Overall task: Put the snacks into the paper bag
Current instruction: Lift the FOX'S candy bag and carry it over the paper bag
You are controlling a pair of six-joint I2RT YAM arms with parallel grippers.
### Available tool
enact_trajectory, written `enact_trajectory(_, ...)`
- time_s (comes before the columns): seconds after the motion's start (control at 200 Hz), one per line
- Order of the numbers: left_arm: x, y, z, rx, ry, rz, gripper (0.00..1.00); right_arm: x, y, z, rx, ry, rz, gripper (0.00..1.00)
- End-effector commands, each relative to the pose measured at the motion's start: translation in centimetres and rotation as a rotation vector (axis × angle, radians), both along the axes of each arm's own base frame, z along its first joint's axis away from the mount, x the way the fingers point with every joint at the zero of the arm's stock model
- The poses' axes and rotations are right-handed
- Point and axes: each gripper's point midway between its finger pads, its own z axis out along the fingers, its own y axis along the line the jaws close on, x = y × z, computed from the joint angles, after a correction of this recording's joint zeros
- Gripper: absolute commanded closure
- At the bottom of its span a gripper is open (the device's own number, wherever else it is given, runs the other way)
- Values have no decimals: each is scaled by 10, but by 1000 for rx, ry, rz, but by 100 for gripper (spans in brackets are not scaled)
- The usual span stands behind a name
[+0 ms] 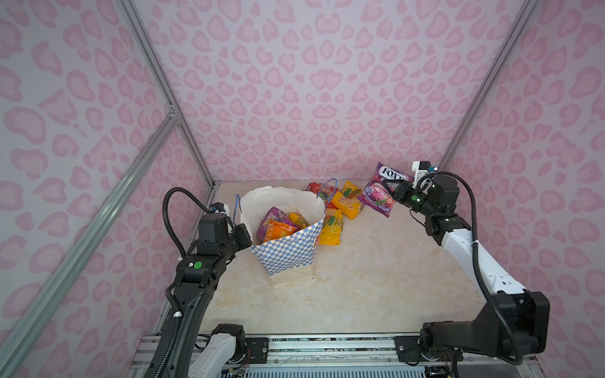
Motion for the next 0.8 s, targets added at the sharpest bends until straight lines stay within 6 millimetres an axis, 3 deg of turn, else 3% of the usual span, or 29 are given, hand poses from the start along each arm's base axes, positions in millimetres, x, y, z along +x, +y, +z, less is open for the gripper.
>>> enact_trajectory(0.0,2,0,4,0,-23,2,94,-26,15,34,-125,-84,-51,83)
enact_trajectory(0.105,3,0,3,-1,-20,2,94,-58,55,82,-151,-204,15,83)
enact_trajectory(0.195,2,-1,4,-4,-22,-2,94,-76,99,102,-176,-259,109,83)
enact_trajectory(0.22,3,-1,3,-6,-21,-3,94,-84,111,117,-176,-296,132,83)
enact_trajectory(0.325,2,-1,4,-3,-24,-3,94,-96,171,115,-282,-343,230,83)
enact_trajectory(0.425,2,0,3,-1,-22,0,95,-96,224,94,-389,-341,315,83)
enact_trajectory(0.585,1,1,4,-1,-25,2,94,-81,292,34,-491,-247,431,84)
enact_trajectory(0.685,1,1,4,2,-26,4,94,-70,314,-1,-592,-226,433,84)
enact_trajectory(0.795,1,1,5,0,-28,3,94,-53,325,-33,-687,-206,415,84)
